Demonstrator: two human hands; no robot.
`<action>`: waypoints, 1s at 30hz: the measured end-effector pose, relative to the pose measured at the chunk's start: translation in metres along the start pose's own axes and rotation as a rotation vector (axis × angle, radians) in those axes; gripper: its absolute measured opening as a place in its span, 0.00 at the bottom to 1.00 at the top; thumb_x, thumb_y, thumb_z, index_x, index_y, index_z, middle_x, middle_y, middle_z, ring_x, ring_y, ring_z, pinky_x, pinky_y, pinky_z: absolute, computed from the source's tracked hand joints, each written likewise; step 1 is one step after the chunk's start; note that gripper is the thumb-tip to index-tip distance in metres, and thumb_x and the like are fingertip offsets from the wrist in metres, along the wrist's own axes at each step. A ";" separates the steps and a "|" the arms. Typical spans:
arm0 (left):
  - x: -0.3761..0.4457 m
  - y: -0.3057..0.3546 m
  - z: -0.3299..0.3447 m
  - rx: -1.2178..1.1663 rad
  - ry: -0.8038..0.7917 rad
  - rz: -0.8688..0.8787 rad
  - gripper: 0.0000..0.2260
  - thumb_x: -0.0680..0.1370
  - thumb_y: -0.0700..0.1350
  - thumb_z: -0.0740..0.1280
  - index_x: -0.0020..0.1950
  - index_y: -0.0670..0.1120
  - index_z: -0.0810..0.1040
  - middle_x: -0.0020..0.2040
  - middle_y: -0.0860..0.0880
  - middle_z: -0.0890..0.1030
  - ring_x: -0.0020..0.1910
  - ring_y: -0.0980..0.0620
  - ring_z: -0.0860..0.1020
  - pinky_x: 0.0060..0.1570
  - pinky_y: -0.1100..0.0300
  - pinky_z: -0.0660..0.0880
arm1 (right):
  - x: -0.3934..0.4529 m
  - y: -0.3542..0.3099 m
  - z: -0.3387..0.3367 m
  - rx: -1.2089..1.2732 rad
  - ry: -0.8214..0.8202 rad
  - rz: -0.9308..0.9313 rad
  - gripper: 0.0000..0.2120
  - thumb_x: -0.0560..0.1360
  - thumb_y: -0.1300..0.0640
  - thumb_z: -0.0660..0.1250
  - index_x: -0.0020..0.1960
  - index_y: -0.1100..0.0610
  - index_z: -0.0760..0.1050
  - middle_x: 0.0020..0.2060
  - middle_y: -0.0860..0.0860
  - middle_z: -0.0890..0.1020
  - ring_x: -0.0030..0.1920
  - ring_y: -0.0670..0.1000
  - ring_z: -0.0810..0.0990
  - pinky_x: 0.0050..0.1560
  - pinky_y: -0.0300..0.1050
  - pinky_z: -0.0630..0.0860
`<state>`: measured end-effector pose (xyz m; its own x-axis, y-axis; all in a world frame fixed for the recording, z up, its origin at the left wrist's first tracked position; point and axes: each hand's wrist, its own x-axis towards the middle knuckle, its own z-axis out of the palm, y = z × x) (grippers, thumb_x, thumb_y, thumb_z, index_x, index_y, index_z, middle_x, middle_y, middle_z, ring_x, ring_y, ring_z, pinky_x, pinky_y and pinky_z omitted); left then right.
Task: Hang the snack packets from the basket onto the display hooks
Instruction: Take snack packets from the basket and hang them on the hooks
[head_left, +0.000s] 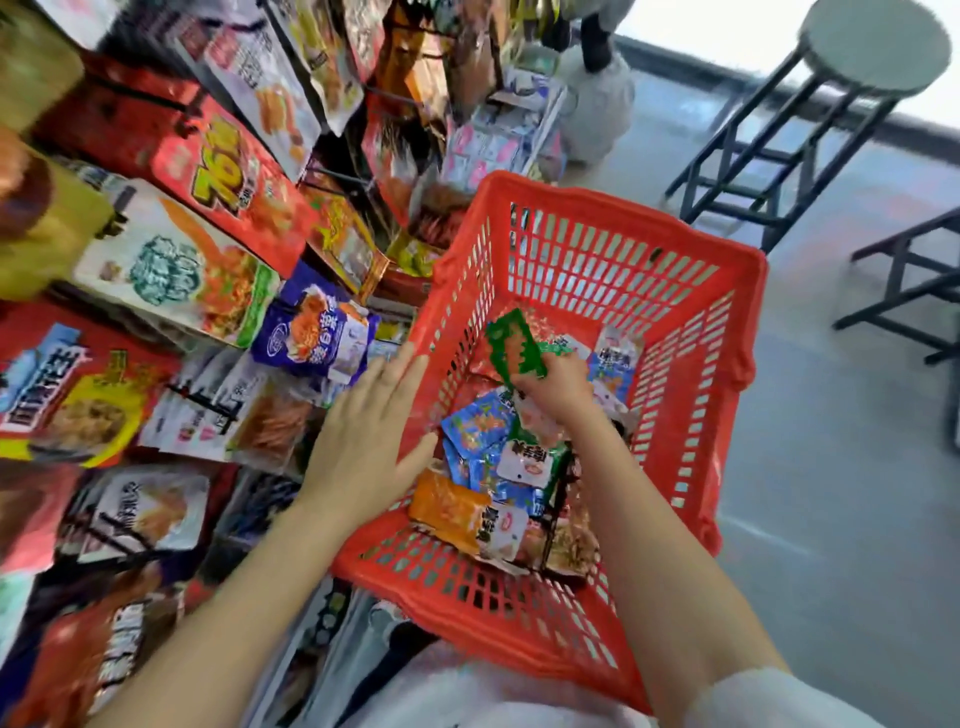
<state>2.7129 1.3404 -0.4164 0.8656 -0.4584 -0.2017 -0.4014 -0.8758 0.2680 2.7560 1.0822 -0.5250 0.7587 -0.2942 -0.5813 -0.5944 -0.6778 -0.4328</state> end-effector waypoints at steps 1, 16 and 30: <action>0.001 0.000 0.000 -0.007 0.000 -0.005 0.36 0.81 0.58 0.61 0.84 0.51 0.47 0.83 0.56 0.41 0.82 0.47 0.50 0.77 0.43 0.57 | 0.007 0.002 -0.001 -0.023 0.005 0.028 0.17 0.78 0.41 0.69 0.54 0.56 0.78 0.66 0.63 0.72 0.66 0.62 0.70 0.58 0.55 0.75; 0.019 0.011 -0.009 -0.065 0.121 -0.019 0.30 0.80 0.52 0.66 0.80 0.48 0.62 0.76 0.46 0.66 0.74 0.44 0.65 0.69 0.41 0.67 | 0.004 0.007 -0.024 0.350 0.185 0.040 0.30 0.76 0.64 0.72 0.72 0.51 0.61 0.60 0.58 0.78 0.50 0.60 0.82 0.44 0.56 0.81; 0.020 0.010 -0.005 -0.047 0.159 -0.016 0.31 0.78 0.52 0.67 0.79 0.45 0.64 0.73 0.43 0.69 0.71 0.46 0.61 0.68 0.42 0.69 | 0.058 -0.023 -0.002 -0.076 -0.053 0.064 0.47 0.68 0.42 0.79 0.75 0.58 0.59 0.71 0.58 0.71 0.72 0.60 0.69 0.73 0.60 0.62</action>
<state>2.7276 1.3231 -0.4128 0.9098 -0.4113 -0.0558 -0.3758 -0.8732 0.3102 2.8139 1.0791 -0.5478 0.7037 -0.3040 -0.6422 -0.6177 -0.7084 -0.3415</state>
